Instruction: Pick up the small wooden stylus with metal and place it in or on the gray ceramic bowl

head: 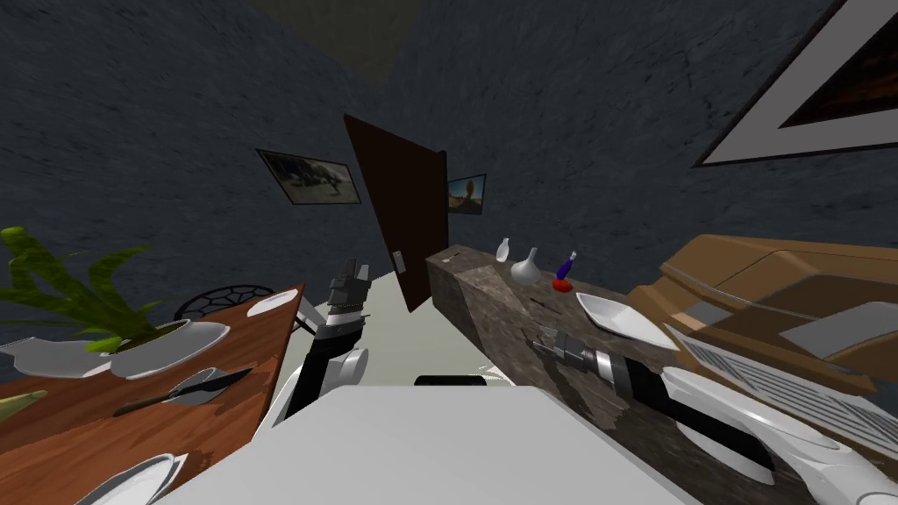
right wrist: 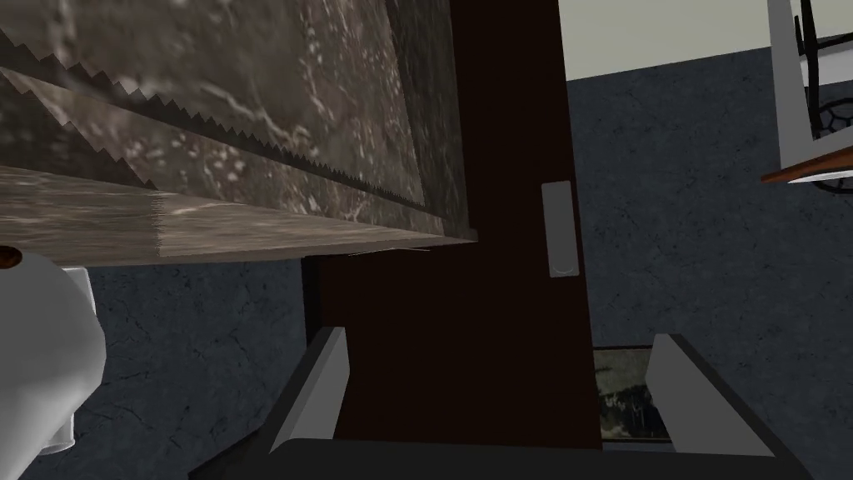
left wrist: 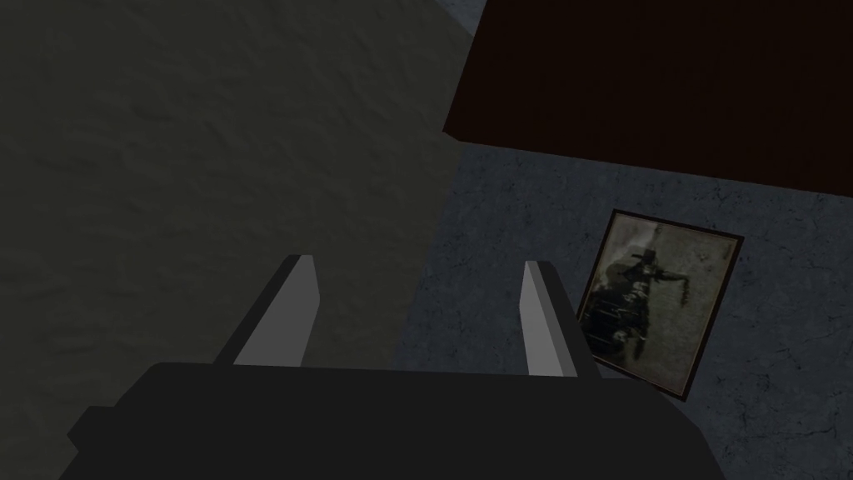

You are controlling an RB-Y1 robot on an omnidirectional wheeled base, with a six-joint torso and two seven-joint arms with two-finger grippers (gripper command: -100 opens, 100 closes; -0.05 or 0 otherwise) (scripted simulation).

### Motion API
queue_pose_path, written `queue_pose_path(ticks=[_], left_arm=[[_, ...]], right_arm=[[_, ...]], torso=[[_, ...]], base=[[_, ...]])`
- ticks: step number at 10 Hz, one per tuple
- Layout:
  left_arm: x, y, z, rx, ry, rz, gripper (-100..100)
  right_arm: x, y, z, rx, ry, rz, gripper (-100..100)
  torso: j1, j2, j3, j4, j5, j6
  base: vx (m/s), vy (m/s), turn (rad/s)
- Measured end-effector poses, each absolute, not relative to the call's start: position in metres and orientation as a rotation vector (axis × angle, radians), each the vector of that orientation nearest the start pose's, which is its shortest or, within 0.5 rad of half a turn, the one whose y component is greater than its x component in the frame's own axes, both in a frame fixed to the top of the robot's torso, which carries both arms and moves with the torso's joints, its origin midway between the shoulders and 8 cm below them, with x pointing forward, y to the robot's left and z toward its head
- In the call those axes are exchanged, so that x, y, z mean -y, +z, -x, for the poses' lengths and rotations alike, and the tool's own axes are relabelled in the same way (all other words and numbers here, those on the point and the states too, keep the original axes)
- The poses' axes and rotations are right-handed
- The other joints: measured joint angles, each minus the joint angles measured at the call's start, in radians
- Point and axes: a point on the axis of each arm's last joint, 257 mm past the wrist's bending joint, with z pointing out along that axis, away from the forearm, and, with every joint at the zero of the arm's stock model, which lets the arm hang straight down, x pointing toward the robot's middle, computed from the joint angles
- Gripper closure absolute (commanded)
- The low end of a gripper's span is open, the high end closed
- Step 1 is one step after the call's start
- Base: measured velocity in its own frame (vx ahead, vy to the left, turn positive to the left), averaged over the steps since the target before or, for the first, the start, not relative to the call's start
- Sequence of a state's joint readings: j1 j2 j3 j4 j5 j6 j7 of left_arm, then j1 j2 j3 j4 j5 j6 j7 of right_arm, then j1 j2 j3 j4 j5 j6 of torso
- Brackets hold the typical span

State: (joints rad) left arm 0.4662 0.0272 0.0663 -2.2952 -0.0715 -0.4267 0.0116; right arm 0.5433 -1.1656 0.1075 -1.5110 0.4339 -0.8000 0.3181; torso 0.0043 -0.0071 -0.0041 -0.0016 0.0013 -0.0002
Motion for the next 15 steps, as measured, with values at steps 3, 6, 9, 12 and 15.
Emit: queue_pose_path(ticks=[3, 6, 9, 12, 15], left_arm=[[-0.29, 0.029, -0.353, -0.683, -1.203, 0.615, 0], [-0.29, 0.029, -0.353, -0.683, -1.203, 0.615, 0], [-0.29, 0.029, -0.353, -0.683, -1.203, 0.615, 0], [-0.29, 0.029, -0.353, -0.683, -1.203, 0.615, 0], [-0.29, 0.029, -0.353, -0.683, -1.203, 0.615, 0]], right_arm=[[0.424, -0.323, -0.266, -2.1, 0.447, 0.693, -100], [0.461, -0.338, -0.242, -2.21, 0.377, 0.783, -100], [0.498, -0.339, -0.222, -2.3, 0.307, 0.852, -100], [0.541, -0.339, -0.197, -2.397, 0.227, 0.941, -100], [0.601, -0.337, -0.154, -2.546, 0.11, 1.065, -100]], torso=[[-0.001, 0.0, 0.0, 0.0, 0.0, 0.0], [0.0, 0.0, 0.0, 0.0, 0.0, 0.0], [-0.001, 0.0, 0.0, 0.0, 0.0, 0.0], [-0.003, 0.0, 0.0, 0.0, 0.0, 0.0], [-0.004, -0.007, -0.004, -0.002, -0.001, 0.0]], base=[[0.115, 0.058, 0.05], [0.108, 0.062, 0.061], [0.117, 0.04, 0.057], [0.129, 0.026, 0.093], [0.227, 0.003, 0.121]])
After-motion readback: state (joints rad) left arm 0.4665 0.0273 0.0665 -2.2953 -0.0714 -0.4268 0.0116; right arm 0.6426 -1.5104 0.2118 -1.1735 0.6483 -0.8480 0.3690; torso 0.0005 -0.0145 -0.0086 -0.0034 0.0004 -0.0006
